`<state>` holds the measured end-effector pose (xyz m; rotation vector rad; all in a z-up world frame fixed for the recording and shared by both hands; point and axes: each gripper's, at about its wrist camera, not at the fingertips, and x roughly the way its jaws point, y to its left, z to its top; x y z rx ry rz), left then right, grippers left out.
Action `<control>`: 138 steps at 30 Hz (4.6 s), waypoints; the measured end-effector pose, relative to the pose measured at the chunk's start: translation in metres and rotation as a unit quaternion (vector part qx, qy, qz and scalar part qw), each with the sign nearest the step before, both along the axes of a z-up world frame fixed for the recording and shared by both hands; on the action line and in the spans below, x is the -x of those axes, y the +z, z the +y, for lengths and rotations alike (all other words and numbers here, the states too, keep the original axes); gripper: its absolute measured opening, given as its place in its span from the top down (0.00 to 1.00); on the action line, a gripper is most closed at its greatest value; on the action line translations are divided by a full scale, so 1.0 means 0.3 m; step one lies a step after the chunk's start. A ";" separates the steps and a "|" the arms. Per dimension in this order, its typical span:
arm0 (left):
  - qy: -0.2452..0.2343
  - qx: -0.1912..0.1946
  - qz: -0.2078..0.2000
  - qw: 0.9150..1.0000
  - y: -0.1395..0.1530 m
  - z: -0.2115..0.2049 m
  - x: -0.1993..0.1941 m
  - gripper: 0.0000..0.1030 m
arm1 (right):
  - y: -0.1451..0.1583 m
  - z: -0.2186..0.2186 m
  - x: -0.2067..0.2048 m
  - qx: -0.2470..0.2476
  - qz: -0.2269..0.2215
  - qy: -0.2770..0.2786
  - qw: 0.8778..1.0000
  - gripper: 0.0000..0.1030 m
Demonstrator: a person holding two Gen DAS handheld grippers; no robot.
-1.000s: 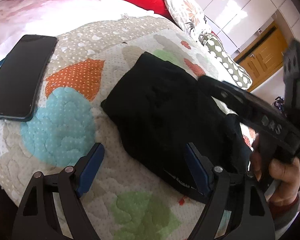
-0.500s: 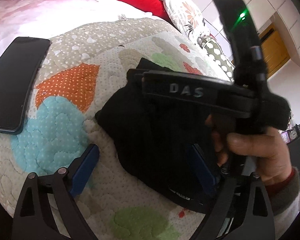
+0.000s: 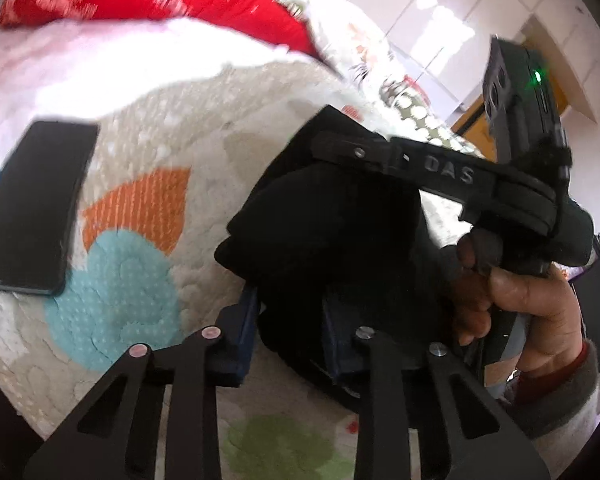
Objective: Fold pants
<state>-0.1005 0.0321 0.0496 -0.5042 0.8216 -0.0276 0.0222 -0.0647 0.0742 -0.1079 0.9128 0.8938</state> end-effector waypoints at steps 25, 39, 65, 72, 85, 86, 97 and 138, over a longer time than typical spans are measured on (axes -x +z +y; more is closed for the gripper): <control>-0.354 -0.078 -0.119 0.924 0.170 -0.698 0.127 0.16 | 0.016 -1.192 0.388 -0.122 0.025 -0.342 0.931 0.18; -0.247 -0.131 -0.061 0.958 0.063 -0.537 0.024 0.16 | -0.031 -0.945 0.338 -0.119 0.047 -0.250 0.960 0.74; -0.275 -0.108 -0.019 0.955 -0.046 -0.596 0.011 0.16 | -0.078 -0.611 -0.009 0.052 0.051 -0.126 0.989 0.83; -0.259 -0.100 -0.034 0.960 -0.029 -0.575 -0.004 0.16 | -0.024 -0.571 -0.011 0.044 0.002 -0.105 0.994 0.91; -0.257 -0.125 -0.038 0.958 0.032 -0.550 -0.010 0.15 | 0.110 -0.788 0.097 0.047 -0.056 -0.205 0.976 0.75; -0.254 -0.126 -0.041 0.958 0.043 -0.544 -0.020 0.15 | 0.131 -0.818 0.138 0.042 -0.064 -0.208 0.975 0.75; -0.242 -0.144 0.001 0.960 0.014 -0.626 -0.193 0.15 | -0.050 -0.829 0.350 0.099 -0.064 -0.216 0.969 0.80; -0.228 -0.179 -0.002 0.957 -0.014 -0.651 -0.036 0.15 | -0.114 -0.894 0.605 0.049 -0.014 -0.272 0.961 0.46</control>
